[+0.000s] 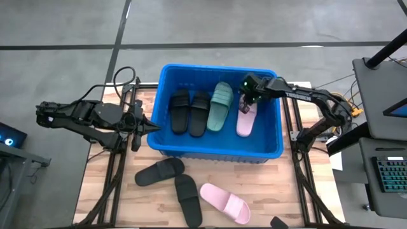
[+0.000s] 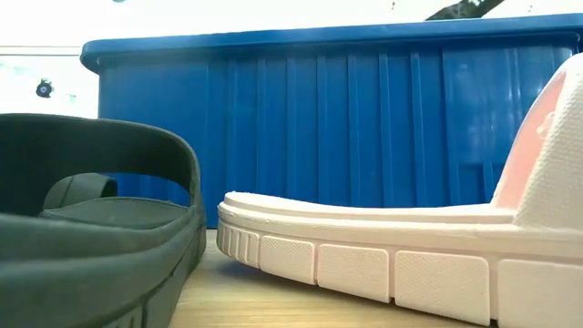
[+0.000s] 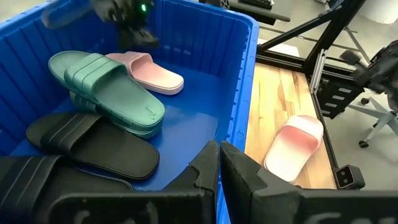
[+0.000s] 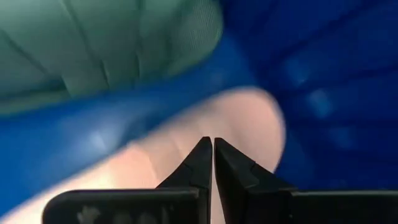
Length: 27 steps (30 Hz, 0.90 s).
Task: Pick and place slides into bin
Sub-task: Stack the pink slide on top of the pink slide into the blue bin
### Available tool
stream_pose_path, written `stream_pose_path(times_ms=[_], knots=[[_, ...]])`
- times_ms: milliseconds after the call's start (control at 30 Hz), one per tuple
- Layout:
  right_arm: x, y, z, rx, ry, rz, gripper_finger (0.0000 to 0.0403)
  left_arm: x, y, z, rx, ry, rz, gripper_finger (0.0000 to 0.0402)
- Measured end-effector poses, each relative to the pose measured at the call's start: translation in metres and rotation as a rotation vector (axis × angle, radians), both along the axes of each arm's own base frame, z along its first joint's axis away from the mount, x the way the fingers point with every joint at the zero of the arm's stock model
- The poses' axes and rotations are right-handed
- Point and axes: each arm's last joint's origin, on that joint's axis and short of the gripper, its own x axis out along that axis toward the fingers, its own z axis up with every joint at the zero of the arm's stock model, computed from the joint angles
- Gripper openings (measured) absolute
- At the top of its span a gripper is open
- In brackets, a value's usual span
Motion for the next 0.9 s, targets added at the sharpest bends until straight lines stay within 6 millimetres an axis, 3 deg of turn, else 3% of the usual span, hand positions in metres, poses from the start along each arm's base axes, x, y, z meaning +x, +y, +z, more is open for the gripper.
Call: stream_pose_path(times_ms=[200,367,700,900], knots=[[0.004,-0.002,0.057,-0.099,-0.143,0.002,0.0008,0.000,0.000,0.000,0.000,0.000,0.000,0.0000],[0.002,0.014,0.107,-0.086,-0.356,0.115,0.0008,0.000,0.000,0.000,0.001,0.000,0.000,0.0000],[-0.001,0.096,0.193,-0.003,-0.750,0.390,0.0008,0.006,0.001,-0.002,0.061,0.009,0.045,0.0000],[0.002,0.151,0.244,0.002,-1.011,0.642,0.0008,0.010,0.001,0.000,0.096,-0.016,0.067,0.0000]])
